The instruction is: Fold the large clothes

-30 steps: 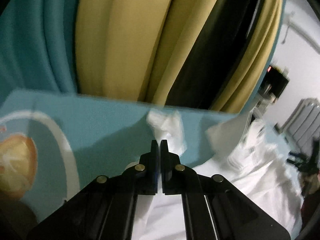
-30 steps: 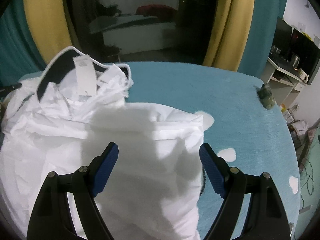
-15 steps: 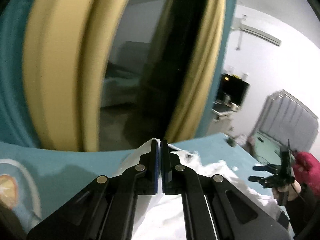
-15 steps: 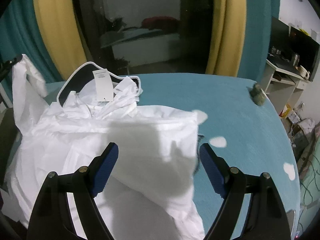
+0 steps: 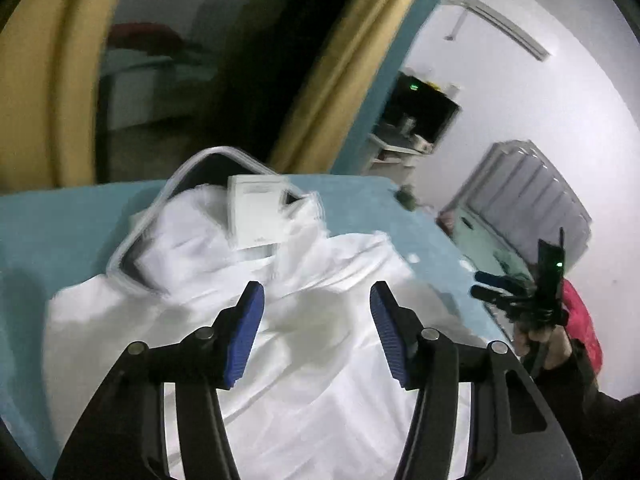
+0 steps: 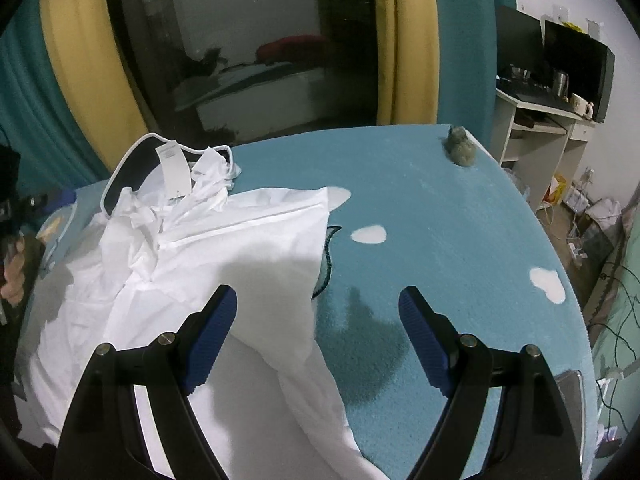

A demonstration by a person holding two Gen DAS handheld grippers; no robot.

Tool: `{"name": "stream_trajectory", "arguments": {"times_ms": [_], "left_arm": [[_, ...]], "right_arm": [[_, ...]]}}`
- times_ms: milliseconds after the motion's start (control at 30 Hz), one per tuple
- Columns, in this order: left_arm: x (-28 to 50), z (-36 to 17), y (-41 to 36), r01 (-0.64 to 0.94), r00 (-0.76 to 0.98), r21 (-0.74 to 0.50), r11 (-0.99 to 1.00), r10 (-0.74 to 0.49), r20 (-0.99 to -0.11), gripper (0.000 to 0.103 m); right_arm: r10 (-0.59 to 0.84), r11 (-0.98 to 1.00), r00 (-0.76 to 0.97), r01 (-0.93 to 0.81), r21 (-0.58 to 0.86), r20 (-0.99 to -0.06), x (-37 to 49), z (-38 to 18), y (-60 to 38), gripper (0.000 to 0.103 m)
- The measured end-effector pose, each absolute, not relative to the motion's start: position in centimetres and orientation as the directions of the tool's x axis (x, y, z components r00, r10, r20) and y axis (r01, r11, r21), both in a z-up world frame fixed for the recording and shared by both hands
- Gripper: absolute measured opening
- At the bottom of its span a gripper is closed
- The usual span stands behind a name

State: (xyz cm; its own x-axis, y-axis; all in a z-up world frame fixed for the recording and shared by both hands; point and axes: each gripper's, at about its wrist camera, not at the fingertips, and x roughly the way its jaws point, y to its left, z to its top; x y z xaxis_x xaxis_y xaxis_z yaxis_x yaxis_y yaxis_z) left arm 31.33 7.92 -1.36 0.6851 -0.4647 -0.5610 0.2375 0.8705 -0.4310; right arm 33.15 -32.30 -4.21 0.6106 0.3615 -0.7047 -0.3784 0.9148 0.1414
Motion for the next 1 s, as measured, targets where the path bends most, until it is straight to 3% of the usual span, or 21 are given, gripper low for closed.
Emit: {"name": "stream_trajectory", "arguments": {"times_ms": [200, 267, 533, 600, 633, 667, 700, 833, 1000], "left_arm": [[28.6, -4.3, 14.2, 0.059, 0.687, -0.376, 0.925, -0.311, -0.657, 0.058], [28.0, -5.6, 15.7, 0.017, 0.675, -0.370, 0.929, -0.283, -0.681, 0.058], [26.9, -9.7, 18.3, -0.060, 0.636, -0.408, 0.911, -0.281, -0.719, 0.058], [27.1, -10.4, 18.3, -0.067, 0.623, -0.407, 0.911, -0.280, -0.730, 0.058], [27.2, -10.8, 18.1, -0.067, 0.621, -0.404, 0.912, -0.279, -0.732, 0.058], [27.2, -10.8, 18.0, -0.058, 0.631, -0.395, 0.917, -0.273, -0.726, 0.058], [27.3, -10.9, 17.7, -0.051, 0.631, -0.382, 0.923, -0.267, -0.728, 0.058], [27.3, -11.0, 17.3, -0.042, 0.642, -0.353, 0.935, -0.245, -0.726, 0.058], [27.0, -11.1, 16.9, -0.038, 0.664, -0.318, 0.947, -0.214, -0.717, 0.058]], "right_arm": [[0.471, 0.838, 0.544, -0.522, 0.158, -0.695, 33.7, -4.2, -26.4, 0.082], [0.500, 0.806, 0.514, -0.570, 0.157, -0.697, 34.3, -4.0, -23.3, 0.076], [0.522, 0.704, 0.437, -0.705, 0.080, -0.733, 36.3, -2.4, -10.3, 0.071], [0.494, 0.679, 0.398, -0.732, 0.057, -0.773, 37.0, -3.5, -7.4, 0.065], [0.466, 0.662, 0.367, -0.748, 0.042, -0.805, 37.4, -4.6, -5.9, 0.054], [0.435, 0.648, 0.346, -0.761, 0.022, -0.831, 37.6, -5.6, -4.9, 0.025], [0.370, 0.634, 0.334, -0.773, -0.028, -0.867, 37.8, -7.2, -3.6, 0.012], [0.312, 0.647, 0.378, -0.756, -0.096, -0.872, 37.8, -8.8, -3.6, 0.005], [0.329, 0.759, 0.600, -0.628, -0.175, -0.729, 36.4, -3.6, -9.3, 0.004]]}}
